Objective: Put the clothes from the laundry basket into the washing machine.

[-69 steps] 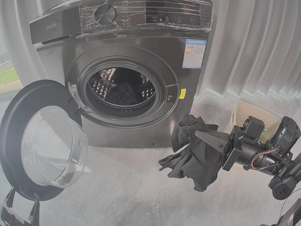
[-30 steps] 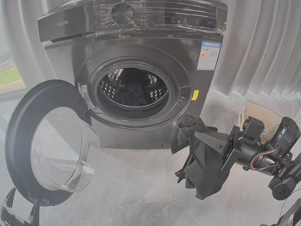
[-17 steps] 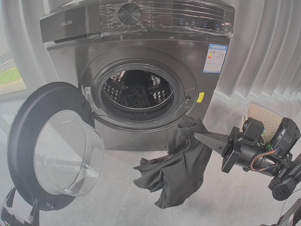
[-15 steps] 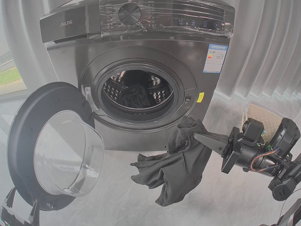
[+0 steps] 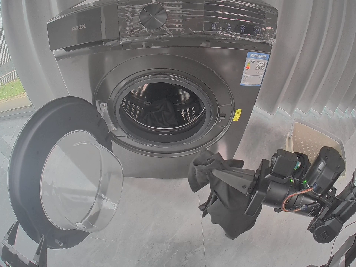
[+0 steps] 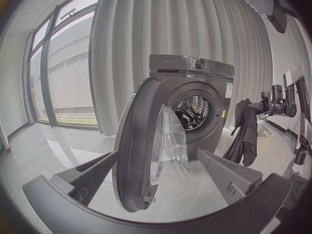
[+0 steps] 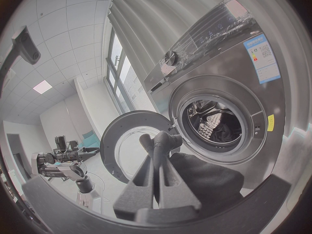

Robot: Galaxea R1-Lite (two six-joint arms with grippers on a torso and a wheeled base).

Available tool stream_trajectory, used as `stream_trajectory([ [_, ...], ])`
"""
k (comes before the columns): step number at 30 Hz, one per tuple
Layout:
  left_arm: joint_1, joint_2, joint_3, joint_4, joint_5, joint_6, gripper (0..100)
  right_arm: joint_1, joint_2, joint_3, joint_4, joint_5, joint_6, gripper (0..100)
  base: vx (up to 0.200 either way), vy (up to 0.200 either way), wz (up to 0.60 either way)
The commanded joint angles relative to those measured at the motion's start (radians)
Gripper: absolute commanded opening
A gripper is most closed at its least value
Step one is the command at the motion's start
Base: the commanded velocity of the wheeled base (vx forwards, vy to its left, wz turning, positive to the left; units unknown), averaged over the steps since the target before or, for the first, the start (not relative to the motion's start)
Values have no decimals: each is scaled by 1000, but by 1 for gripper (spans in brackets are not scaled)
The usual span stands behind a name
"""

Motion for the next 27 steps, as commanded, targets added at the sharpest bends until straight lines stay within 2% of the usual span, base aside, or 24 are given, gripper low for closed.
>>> stream_trajectory([
  [1,0,-17,18,-1,-1,3,100,47,60,-22,-1,-23,2,0,0,0,0],
  [3,0,-17,18,0,-26,5,100,68,63,-28,-1,-29,4,0,0,0,0],
  [6,0,-17,18,0,-32,17,100,67,64,-45,-1,-34,5,0,0,0,0],
  [10,0,-17,18,-3,-40,25,100,58,63,-66,-1,-69,10,0,0,0,0],
  [12,0,-17,18,-4,-43,26,100,58,61,-72,-1,-75,11,0,0,0,0],
  [14,1,-17,10,-23,-44,16,100,58,61,-75,-1,-75,11,0,0,0,0],
  [15,-5,15,-94,-73,-43,-6,100,58,61,-75,-1,-75,13,0,0,0,0],
  [16,-9,43,-151,-84,-40,-11,100,58,61,-75,-1,-75,11,0,0,0,0],
  [17,-9,43,-151,-84,-40,-11,100,58,61,-75,-1,-75,11,0,0,0,0],
  [18,-25,107,-278,-89,-38,-11,100,58,63,-78,-1,-75,11,0,0,0,0],
  [19,-31,129,-312,-81,-43,-9,100,61,63,-78,-1,-75,11,0,0,0,0],
  [21,-49,180,-357,-57,-58,-8,100,65,63,-81,-1,-77,14,0,0,0,0],
  [24,-100,279,-352,-41,-125,-8,100,70,63,-80,0,-77,40,0,0,0,0],
  [25,-102,284,-352,-41,-127,-8,100,71,63,-80,0,-78,44,0,0,0,0],
  [26,-121,336,-335,-44,-155,-8,100,71,61,-75,0,-78,82,0,0,0,0],
  [27,-132,367,-327,-47,-168,-8,100,71,60,-75,0,-77,100,0,0,0,0],
])
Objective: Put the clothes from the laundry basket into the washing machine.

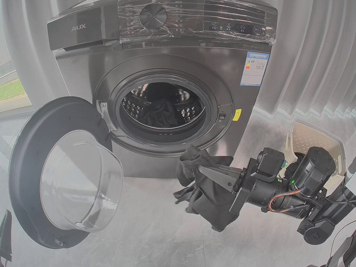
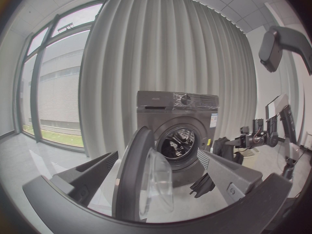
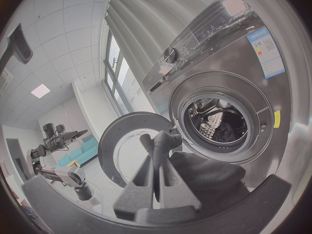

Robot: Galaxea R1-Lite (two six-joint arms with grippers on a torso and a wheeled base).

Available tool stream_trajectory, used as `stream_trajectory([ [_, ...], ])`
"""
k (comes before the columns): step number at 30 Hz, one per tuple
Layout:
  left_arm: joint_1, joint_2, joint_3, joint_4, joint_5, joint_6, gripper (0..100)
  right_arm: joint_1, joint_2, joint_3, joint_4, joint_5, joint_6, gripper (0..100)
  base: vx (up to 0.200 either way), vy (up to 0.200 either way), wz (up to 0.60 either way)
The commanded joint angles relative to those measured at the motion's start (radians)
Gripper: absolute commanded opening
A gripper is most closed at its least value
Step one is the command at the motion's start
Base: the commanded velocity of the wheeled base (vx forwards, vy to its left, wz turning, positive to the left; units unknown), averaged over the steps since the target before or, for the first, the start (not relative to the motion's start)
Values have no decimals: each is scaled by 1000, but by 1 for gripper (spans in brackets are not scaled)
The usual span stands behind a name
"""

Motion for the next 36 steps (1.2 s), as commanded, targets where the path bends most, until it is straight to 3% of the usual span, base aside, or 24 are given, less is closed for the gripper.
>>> stream_trajectory([
  [1,-90,245,-36,3,-85,-6,100,9,-3,2,1,0,76,0,0,0,0],
  [2,-111,284,-36,3,-106,-3,100,7,-6,-2,1,0,98,0,0,0,0],
  [6,-152,380,-43,-6,-140,2,100,7,-5,-28,1,0,101,0,0,0,0],
  [21,-294,744,-45,-233,-140,7,100,7,17,-136,1,-4,101,0,0,0,0],
  [28,-386,902,-65,-342,-140,5,100,10,21,-130,1,-3,99,0,0,0,0],
  [36,-402,1114,-83,-534,-161,10,100,40,14,-82,-1,0,99,0,0,0,0],
])
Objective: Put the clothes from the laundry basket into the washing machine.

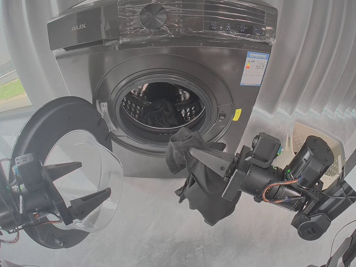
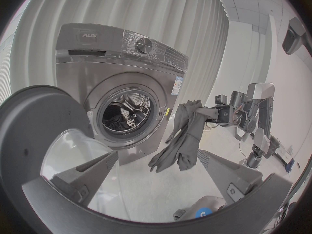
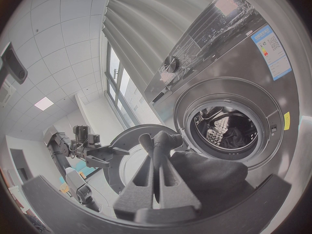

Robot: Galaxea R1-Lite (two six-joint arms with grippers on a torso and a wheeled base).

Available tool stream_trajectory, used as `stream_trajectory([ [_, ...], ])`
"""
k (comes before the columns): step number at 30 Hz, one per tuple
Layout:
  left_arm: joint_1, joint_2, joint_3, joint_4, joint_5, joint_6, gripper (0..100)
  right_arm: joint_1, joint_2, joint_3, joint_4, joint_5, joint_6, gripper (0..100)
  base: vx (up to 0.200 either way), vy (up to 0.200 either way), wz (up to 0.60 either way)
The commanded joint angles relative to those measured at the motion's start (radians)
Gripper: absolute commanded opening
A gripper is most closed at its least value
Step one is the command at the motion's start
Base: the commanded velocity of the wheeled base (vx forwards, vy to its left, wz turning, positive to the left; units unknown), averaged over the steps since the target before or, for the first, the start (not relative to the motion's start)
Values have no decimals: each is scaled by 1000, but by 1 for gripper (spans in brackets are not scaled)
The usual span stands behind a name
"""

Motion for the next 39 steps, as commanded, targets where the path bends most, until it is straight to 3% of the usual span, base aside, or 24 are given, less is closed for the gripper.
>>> stream_trajectory([
  [1,-30,193,-12,-102,-31,0,100,28,-5,39,-2,3,-1,0,0,0,0],
  [9,-46,310,-14,-235,-136,-3,100,50,-35,76,-2,3,3,0,0,0,0],
  [14,-37,387,-12,-344,-317,-7,100,51,-86,128,0,4,6,0,0,0,0],
  [17,-31,411,-12,-373,-387,-7,100,56,-101,142,0,6,4,0,0,0,0],
  [19,-31,411,-12,-373,-387,-7,100,56,-101,142,0,6,4,0,0,0,0],
  [20,-33,454,-9,-425,-435,-4,100,71,-117,156,0,4,6,0,0,0,0],
  [39,-94,762,-9,-895,-444,-44,100,93,-113,156,0,6,6,0,0,0,0],
])
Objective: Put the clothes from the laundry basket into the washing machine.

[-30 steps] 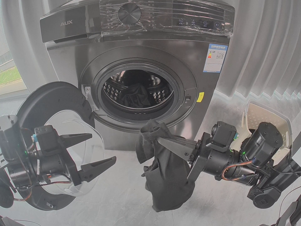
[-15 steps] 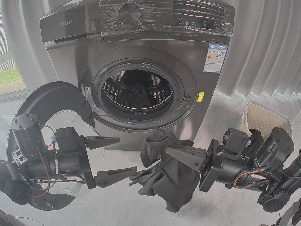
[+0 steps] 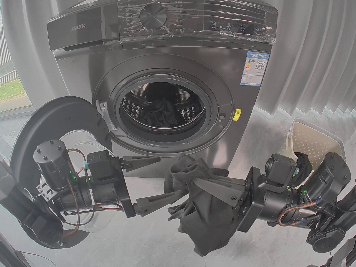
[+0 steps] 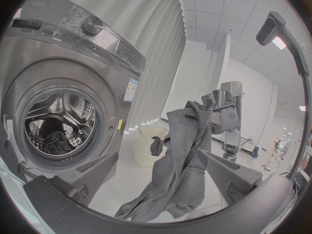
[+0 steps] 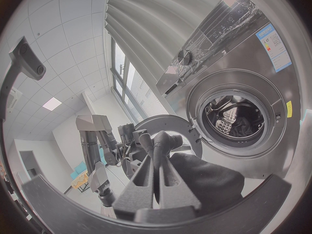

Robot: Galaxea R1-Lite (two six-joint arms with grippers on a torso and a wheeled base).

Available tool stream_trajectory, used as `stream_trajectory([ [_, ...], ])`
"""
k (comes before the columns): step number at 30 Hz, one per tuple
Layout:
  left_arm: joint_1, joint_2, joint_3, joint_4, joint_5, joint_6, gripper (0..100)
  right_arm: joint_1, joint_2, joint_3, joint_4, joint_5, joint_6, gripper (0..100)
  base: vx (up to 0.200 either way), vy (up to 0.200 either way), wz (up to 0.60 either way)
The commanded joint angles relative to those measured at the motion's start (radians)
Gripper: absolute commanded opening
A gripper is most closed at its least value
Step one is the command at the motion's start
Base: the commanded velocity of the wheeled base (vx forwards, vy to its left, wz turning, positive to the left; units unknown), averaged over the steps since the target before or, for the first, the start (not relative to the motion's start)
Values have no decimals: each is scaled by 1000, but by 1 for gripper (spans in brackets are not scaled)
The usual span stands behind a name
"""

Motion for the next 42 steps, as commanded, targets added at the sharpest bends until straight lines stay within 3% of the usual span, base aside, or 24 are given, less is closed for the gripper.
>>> stream_trajectory([
  [1,-23,107,1,-60,-1,-23,100,3,-1,0,-1,0,0,0,0,0,0],
  [4,-41,138,-1,-115,-1,-53,100,3,-1,0,-1,0,0,0,0,0,0],
  [5,-42,144,-4,-126,-1,-55,0,3,-1,0,-1,0,0,0,0,0,0],
  [8,-42,181,-28,-186,-1,-59,0,3,-1,0,-1,0,0,0,0,0,0],
  [20,-47,160,-24,-186,-1,-58,0,-11,-1,3,-1,0,-2,0,0,0,0],
  [29,-112,51,-12,-186,11,-99,0,-16,-3,16,-1,3,-3,0,0,0,0],
  [30,-115,48,-13,-186,11,-99,0,-16,-3,17,-1,3,-2,100,0,0,0],
  [36,-118,26,-28,-184,14,-102,0,-22,-6,23,-1,-6,-3,100,0,0,0],
  [42,-119,26,-68,-184,57,-102,0,-100,-6,77,-1,-5,-8,100,0,0,0],
])
